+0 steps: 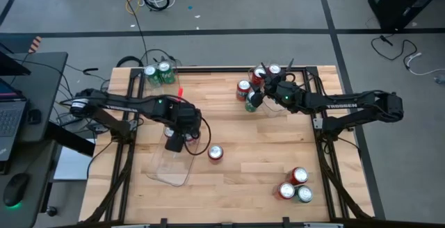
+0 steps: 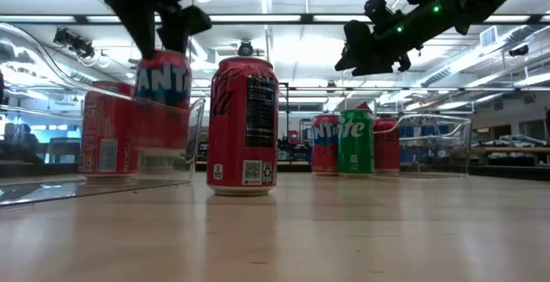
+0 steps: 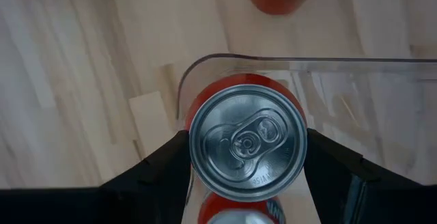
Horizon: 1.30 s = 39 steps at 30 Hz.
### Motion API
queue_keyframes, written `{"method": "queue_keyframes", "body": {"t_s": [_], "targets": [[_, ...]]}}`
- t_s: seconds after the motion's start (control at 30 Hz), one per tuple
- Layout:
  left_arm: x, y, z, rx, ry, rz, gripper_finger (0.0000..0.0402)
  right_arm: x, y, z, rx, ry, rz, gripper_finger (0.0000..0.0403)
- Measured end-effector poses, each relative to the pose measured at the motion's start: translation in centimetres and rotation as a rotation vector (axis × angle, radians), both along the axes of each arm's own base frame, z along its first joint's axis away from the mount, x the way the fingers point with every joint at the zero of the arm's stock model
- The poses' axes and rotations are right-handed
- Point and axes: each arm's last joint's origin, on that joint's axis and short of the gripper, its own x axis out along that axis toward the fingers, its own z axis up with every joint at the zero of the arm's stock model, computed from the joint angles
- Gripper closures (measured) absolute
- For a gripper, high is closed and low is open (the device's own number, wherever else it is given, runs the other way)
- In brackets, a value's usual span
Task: Sort soda cans
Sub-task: Put the top left red soda can into the bottom transparent bin
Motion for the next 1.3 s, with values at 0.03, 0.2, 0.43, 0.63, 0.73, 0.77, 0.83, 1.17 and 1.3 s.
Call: {"method": "queue_keyframes", "body": {"t_s": [0.03,0.2,0.43,0.63,0.73,0.77,0.83,1.17,1.3], "targets": [[0.0,0.0,-0.4,0.000,0.002,-0.002,0.0169,0.0,0.0,0.0,0.000,0.000,0.000,0.0128],[-0.1,0.0,-1.7,0.003,0.001,-0.010,0.0169,0.0,0.0,0.0,0.000,0.000,0.000,0.0128],[-0.1,0.0,-3.3,0.008,-0.007,-0.035,0.0169,0.0,0.0,0.0,0.001,0.002,0.001,0.0128],[-0.2,0.0,-3.7,0.012,-0.006,-0.033,0.0169,0.0,0.0,0.0,0.001,0.001,0.003,0.0128],[-0.1,0.0,-3.5,0.012,-0.008,-0.026,0.0166,0.0,0.0,0.0,0.002,0.001,0.006,0.0128],[-0.1,0.0,-3.5,0.012,-0.008,-0.022,0.0158,0.0,0.0,0.0,0.002,0.001,0.005,0.0128],[0.0,0.0,-3.4,0.010,-0.008,-0.008,0.0133,0.0,0.0,0.0,0.002,0.001,0.006,0.0128],[-0.2,0.1,-3.4,0.046,0.016,0.011,0.0077,0.0,0.0,0.0,0.002,0.001,0.007,0.0128],[-0.2,0.2,-3.4,0.051,0.020,0.012,0.0076,0.0,0.0,0.0,0.002,0.001,0.007,0.0128]]}}
